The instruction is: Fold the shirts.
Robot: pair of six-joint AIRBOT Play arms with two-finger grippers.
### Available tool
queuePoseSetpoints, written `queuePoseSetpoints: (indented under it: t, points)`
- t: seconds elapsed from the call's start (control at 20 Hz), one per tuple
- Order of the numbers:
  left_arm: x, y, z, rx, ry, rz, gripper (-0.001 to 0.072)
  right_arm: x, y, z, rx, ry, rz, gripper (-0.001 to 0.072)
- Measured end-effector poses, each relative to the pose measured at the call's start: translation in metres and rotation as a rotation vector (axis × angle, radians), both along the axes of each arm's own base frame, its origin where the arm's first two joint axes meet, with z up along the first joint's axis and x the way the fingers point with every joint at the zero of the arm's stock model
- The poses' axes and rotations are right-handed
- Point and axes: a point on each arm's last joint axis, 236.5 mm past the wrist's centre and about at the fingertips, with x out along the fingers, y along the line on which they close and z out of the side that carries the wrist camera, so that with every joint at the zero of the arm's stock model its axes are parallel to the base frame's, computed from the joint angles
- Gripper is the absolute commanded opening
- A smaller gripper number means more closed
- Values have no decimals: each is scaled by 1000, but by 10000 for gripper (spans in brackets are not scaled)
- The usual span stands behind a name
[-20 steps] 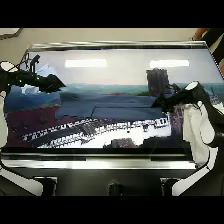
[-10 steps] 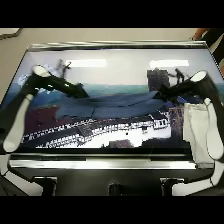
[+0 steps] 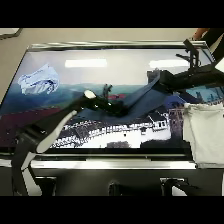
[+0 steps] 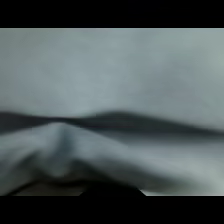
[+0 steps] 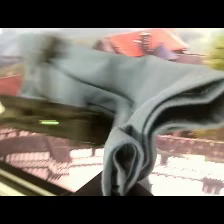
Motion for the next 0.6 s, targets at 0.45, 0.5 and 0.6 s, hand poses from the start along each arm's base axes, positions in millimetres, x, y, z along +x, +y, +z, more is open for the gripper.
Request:
queuePoseSetpoints:
  t: [0.45,0.5,0.6]
  points:
    - [15,-9,54,-144,-125,17,24,6,21,31,130,-33,-82,52]
    - [34,19,73,-127,-189,38,24,12,32,26,156,-19,-69,52]
    - [71,81,118,-104,-313,111,25,23,60,8,187,13,-36,52]
